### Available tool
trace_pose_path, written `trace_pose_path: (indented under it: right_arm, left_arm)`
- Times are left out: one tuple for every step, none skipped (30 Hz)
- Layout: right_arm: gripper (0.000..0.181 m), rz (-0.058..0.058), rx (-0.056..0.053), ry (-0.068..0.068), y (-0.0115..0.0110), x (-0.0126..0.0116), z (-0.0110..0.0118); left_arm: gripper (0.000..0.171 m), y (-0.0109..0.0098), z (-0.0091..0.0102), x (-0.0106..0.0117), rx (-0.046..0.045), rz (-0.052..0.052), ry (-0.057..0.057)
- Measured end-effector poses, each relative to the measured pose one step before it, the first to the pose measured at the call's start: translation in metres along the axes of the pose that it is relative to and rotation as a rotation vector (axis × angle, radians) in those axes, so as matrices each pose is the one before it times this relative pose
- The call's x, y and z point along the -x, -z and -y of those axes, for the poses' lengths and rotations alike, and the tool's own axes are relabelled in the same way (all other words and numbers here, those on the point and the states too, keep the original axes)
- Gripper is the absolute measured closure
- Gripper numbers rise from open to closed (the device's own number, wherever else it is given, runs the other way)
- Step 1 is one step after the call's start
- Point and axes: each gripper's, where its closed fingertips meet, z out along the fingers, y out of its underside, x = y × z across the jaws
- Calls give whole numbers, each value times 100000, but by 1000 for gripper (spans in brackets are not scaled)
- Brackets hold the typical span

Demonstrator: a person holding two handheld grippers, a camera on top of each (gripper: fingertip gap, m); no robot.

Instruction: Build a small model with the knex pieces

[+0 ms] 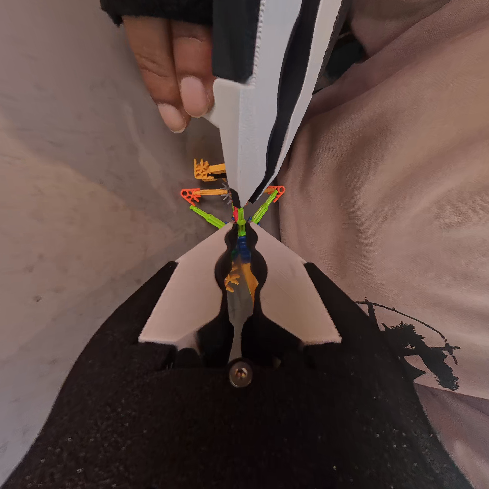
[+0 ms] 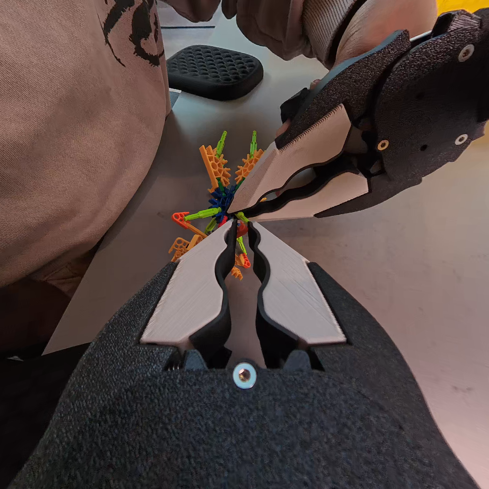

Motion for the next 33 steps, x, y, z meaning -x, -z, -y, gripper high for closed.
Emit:
trace_pose_path:
  right_arm:
    - [177,663,-347,-1148,-65,50,9]
    - [177,1898,26,-688,-53,186,-9]
    - [178,2321,384,-1034,-57,194,11]
    - [177,1728,789,-678,-155,110,-56]
    - [178,2042,834,-71,-143,199,-108]
    - [178,2298,413,-1045,-4,193,-31]
    - [178,1733,506,-1369,91,107,-50]
    - [178,970,699,-848,130,38,-67]
    - [178,-24,665,-618,194,-57,-29]
    - [178,-285,510,-1062,236,-96,-31]
    - [173,117,-109,-1447,286,26,28]
    - [166,-4,-1106,-1906,351,61,193]
    - [161,402,-1281,-2174,406,201,241]
    - [158,164,-536,-2015,417,217,161]
    - [157,-1338,681,-1557,367,51,-50]
    - [157,-2919,2348,-1090,298,-180,-336]
    - [157,-3986,3081,-1003,196,-395,-481]
    - [157,-3397,2023,-1702,100,-394,-374]
    - [157,-1434,1021,-3027,-24,-227,-218]
    - [162,394,398,-3546,-124,-39,-86]
    - [169,693,-282,-2664,-174,-8,43]
    - [172,1637,-216,-1651,-197,115,66]
    - [175,1969,444,-1156,-209,164,20]
    - [177,1123,813,-424,-159,4,14]
    - [177,1020,493,197,-91,-30,88]
    - [178,1539,50,1039,-34,75,161]
    - [178,552,83,1735,-26,-66,157]
    - [179,34,44,2610,-1,-106,152]
    - [179,579,-722,3486,-25,73,234]
    - [179,491,-1281,3178,-73,109,301]
    - [179,-163,-547,2612,-127,4,192]
    - [179,-63,-556,3184,-178,55,133]
    - [179,362,-969,2746,-218,140,181]
  left_arm:
    - [167,-168,30,-95,1371,-298,-1558]
    - [167,-242,-27,-132,2169,-173,-1619]
    - [167,-219,137,-82,1512,305,-1316]
    - [167,-174,267,17,932,695,-779]
    - [167,-152,-10,-32,2355,74,-565]
    - [167,-105,9,-45,1457,-15,-895]
    - [167,-37,93,-1,457,182,-143]
    - [167,11,157,55,-425,455,326]
    - [166,66,210,98,-1337,796,394]
    - [166,121,240,144,-2287,1171,353]
    - [166,167,245,174,-2974,1516,58]
    - [166,202,175,148,-3066,1448,-32]
    - [165,223,85,126,-2912,1317,358]
    - [164,249,91,91,-3148,1338,493]
    - [161,294,145,-84,-3624,552,281]
    - [157,282,116,-144,-3550,423,-30]
    - [157,252,54,-18,-3001,1240,-222]
    - [156,177,34,189,-2487,2367,-234]
    - [156,133,87,176,-2418,2186,-251]
    - [156,80,175,-23,-2669,648,163]
    - [156,5,145,-114,-2176,-65,795]
    - [156,-95,-42,17,-856,885,846]
    - [156,-165,-225,149,267,1865,-60]
    - [156,-187,-211,151,31,2130,-917]
    - [159,-137,-95,19,-835,1024,-369]
    - [165,-60,-34,-168,-1310,-779,1063]
    - [166,38,31,7,-1768,-205,1740]
    - [166,100,26,30,-1899,-463,1149]
    - [166,139,-29,-71,-1612,-1185,697]
    - [166,139,-59,-60,-1399,-971,122]
    - [166,100,-105,-16,-903,-264,-33]
    - [167,53,-135,-68,-142,-332,-41]
    - [167,8,-173,-142,633,-572,-646]
